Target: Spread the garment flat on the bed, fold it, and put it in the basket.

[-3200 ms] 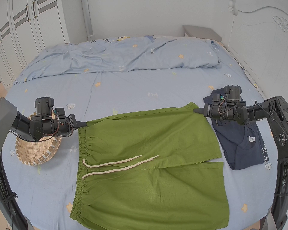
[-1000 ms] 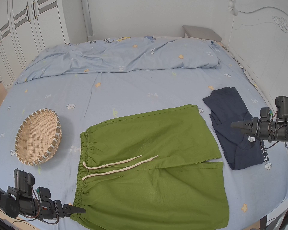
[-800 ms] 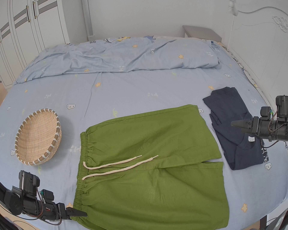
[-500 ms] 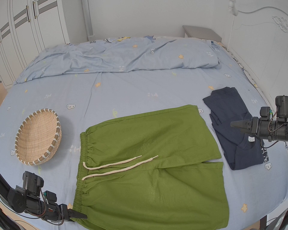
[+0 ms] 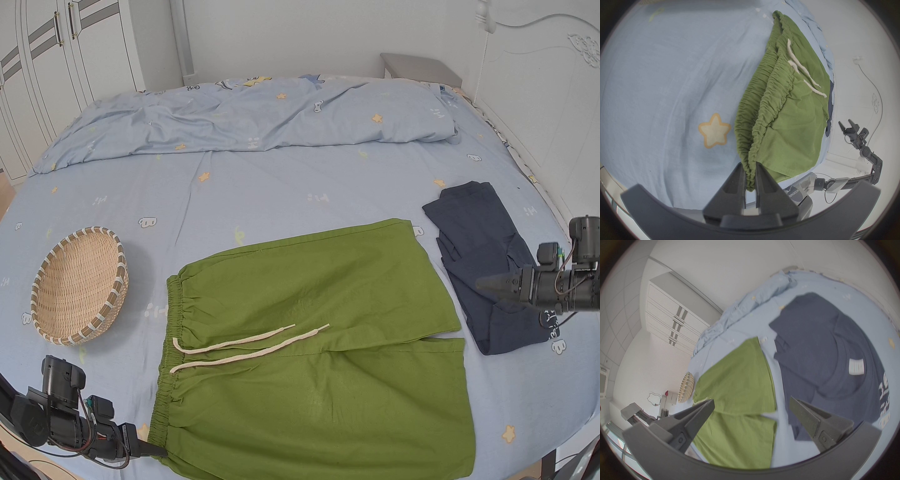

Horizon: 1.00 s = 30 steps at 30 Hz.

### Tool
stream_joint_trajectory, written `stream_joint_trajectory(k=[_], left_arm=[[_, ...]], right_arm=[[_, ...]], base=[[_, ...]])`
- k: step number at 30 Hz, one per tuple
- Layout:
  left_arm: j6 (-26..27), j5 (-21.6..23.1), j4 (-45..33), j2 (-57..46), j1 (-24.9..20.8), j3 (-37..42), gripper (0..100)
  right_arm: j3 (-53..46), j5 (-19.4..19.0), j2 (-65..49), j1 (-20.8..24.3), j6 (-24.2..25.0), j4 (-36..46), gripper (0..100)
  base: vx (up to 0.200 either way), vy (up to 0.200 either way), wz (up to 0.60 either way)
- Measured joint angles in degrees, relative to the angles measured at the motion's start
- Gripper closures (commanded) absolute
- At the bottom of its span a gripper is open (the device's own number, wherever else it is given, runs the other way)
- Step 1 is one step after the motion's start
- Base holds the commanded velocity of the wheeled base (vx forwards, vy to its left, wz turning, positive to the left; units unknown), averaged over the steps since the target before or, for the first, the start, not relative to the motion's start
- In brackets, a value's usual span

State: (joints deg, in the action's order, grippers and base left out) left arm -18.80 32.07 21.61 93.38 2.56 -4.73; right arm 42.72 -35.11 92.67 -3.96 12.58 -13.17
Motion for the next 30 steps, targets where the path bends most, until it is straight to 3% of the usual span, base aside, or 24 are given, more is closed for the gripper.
stream_joint_trajectory(k=[16, 21, 30], left_arm=[[-0.52, 0.11, 0.3, -3.89, 2.84, -0.94, 100], [-0.52, 0.17, 0.3, -4.24, 2.86, -0.89, 100], [-0.52, 0.17, 0.33, -4.63, 2.78, -0.67, 100]], right_arm=[[-33.62, -1.62, -8.96, 2.12, -0.99, 0.17, 0], [-38.71, -3.51, -10.31, 5.33, -1.32, 0.11, 0], [-41.48, -3.56, -7.23, 12.03, -0.71, -5.06, 0]], base=[[0.0, 0.0, 0.0], [0.0, 0.0, 0.0], [0.0, 0.0, 0.0]])
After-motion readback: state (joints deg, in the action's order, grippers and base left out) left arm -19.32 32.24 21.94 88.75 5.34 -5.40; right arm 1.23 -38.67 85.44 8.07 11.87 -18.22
